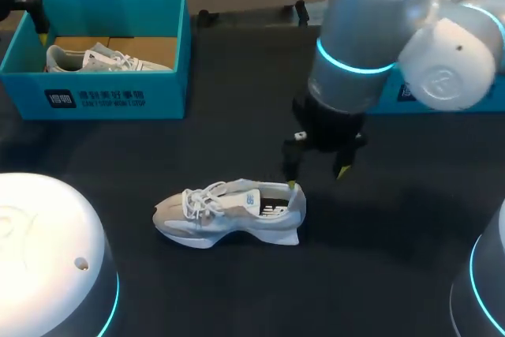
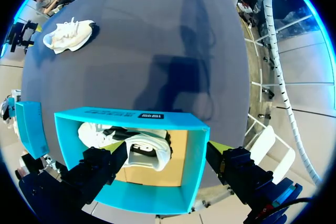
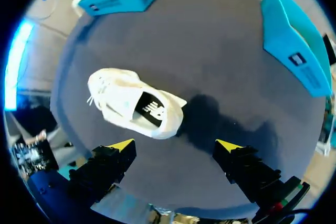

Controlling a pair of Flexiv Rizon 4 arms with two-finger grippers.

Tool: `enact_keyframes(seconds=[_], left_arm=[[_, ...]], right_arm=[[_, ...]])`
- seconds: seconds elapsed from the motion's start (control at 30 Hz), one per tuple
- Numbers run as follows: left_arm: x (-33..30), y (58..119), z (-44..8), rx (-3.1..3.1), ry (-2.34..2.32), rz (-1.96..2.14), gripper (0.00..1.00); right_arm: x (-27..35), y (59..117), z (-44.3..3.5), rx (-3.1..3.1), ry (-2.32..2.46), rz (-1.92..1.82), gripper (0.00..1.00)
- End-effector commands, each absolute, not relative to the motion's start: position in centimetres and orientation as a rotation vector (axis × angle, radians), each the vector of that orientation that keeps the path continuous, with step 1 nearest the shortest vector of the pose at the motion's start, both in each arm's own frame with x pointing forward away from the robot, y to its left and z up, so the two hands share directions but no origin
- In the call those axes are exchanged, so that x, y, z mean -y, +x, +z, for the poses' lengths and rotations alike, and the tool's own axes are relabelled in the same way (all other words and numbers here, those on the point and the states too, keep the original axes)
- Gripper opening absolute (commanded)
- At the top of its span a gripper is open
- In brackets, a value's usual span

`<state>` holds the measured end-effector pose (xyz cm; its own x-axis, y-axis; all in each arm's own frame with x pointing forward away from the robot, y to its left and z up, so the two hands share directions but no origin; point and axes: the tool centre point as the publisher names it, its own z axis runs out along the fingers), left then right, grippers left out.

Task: Take the shoe out of the shoebox, open the shoe tongue, remove and reinsert the insole, then place the shoe into the shoebox

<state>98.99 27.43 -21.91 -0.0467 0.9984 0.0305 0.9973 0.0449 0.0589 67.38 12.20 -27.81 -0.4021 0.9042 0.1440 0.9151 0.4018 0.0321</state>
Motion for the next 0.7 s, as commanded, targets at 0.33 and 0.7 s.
enact_keyframes(seconds=[0.33, 0.7], left_arm=[[-27.4, 98.8, -21.9, -2.255, 2.156, 0.105, 1.0], [-27.4, 98.8, -21.9, -2.255, 2.156, 0.105, 1.0]], right_arm=[[-9.1, 66.6, -27.9, 2.789, -0.933, -0.623, 1.0], [-3.7, 67.3, -28.8, 2.882, -0.543, -0.96, 1.0]])
